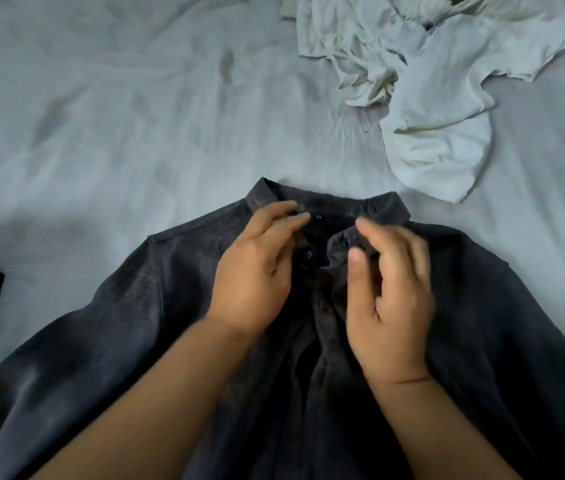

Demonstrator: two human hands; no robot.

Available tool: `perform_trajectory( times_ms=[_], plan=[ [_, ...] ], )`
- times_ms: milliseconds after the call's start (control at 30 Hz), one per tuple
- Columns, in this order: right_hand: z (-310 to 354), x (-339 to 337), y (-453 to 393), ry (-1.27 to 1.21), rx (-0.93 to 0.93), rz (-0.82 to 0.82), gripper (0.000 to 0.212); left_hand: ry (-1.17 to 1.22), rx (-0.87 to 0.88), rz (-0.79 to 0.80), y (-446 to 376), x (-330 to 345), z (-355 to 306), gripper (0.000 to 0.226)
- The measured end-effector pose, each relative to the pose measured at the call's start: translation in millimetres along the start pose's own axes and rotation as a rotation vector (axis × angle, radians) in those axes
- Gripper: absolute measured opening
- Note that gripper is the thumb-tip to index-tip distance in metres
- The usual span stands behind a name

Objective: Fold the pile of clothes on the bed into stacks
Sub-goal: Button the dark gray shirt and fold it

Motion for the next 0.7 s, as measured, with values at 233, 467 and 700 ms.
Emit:
perform_trajectory(
  times_ms=[233,467,700],
  plan=[
    [-28.1,6.4,-41.1,0.282,-0.004,0.533,0.022,-0.255,0.101,0.47,-40.0,-10.9,17.8,0.021],
    [-35.7,19.6,-26.3,0.09,-0.086,0.383,0.013,-0.015,-0.064,0.405,-46.0,-3.7,21.6,0.007],
    [-40.5,19.2,-13.1,-0.074,-0.158,0.227,0.013,0.055,-0.276,0.533,-58.6,-4.4,15.9,0.008]
  ],
)
Point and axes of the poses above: each hand's wrist, its own y-axis away from the middle knuckle, its own x-axis out of the palm, z = x × y, the point moved 1 cm from there along -y, towards the middle knuckle, and after that the axes turned 4 degrees about -z, right-handed, at the moved point
